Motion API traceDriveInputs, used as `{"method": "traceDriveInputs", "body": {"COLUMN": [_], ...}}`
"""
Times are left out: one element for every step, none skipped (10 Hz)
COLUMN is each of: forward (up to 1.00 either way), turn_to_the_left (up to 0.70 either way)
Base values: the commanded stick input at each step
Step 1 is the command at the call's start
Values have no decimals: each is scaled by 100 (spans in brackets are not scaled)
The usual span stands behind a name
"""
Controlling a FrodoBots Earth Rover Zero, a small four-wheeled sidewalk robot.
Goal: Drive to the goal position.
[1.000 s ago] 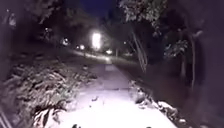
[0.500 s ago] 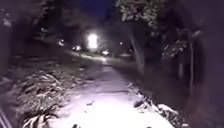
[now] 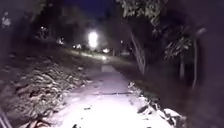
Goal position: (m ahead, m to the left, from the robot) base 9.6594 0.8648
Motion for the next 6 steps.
{"method": "traceDriveInputs", "body": {"forward": [30, 30, 30, 30, 30, 30], "turn_to_the_left": [5, 0, 0, 0, 0, 0]}}
